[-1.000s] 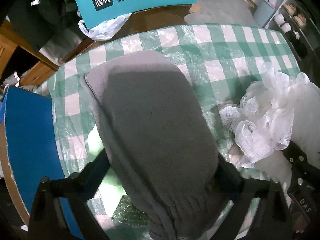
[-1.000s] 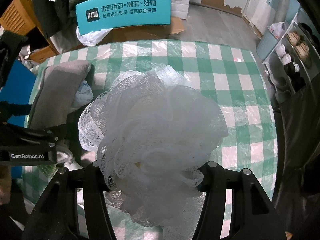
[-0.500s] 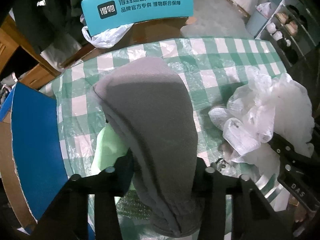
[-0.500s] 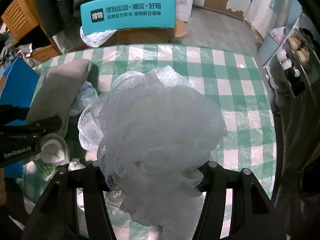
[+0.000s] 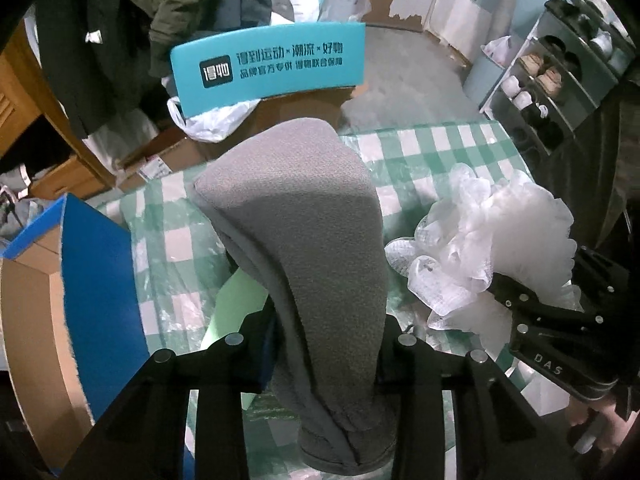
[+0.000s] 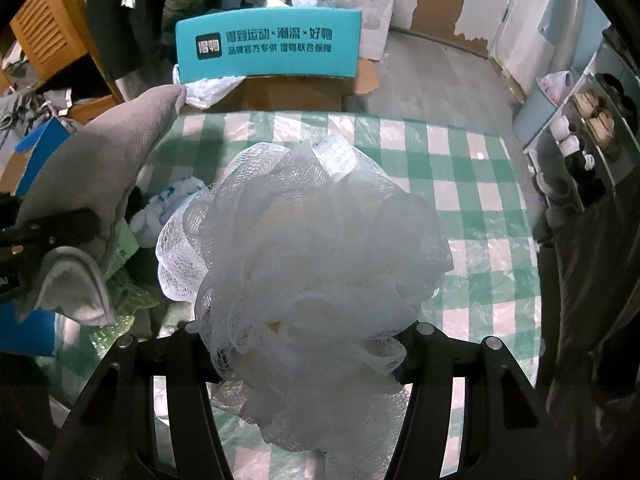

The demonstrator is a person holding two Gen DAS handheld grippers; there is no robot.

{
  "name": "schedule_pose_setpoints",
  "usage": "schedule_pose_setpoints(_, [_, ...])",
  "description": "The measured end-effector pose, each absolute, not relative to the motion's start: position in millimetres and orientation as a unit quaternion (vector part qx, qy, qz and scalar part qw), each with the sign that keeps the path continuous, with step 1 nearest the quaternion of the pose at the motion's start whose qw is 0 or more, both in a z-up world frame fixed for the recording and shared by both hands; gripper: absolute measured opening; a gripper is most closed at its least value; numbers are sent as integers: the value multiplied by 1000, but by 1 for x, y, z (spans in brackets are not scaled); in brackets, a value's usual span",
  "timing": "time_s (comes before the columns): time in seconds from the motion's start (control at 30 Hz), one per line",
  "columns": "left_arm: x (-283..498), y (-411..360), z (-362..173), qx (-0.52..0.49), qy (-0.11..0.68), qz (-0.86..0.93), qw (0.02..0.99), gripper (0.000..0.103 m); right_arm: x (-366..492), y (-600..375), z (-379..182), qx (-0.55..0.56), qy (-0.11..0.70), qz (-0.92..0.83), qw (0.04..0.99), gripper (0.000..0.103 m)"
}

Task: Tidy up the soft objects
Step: 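Lift the grey towel with the left tool while the right tool carries the bath puff to the box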

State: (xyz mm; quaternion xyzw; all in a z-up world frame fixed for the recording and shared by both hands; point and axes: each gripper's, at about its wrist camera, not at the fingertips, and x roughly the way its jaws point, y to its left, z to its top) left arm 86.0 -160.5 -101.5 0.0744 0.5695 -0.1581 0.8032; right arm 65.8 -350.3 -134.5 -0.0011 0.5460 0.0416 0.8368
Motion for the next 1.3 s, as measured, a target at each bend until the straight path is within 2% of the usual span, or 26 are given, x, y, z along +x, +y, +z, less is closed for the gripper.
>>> schedule_pose_setpoints(0.3, [79,-148,-88,84,548,-152,818,32,61,-340,-111,-12,525,45,850,57])
schedule_pose_setpoints(1.3, [49,-96,-47,123,488,-128,855,32,49,-300,-49,-25,473,74,877,57])
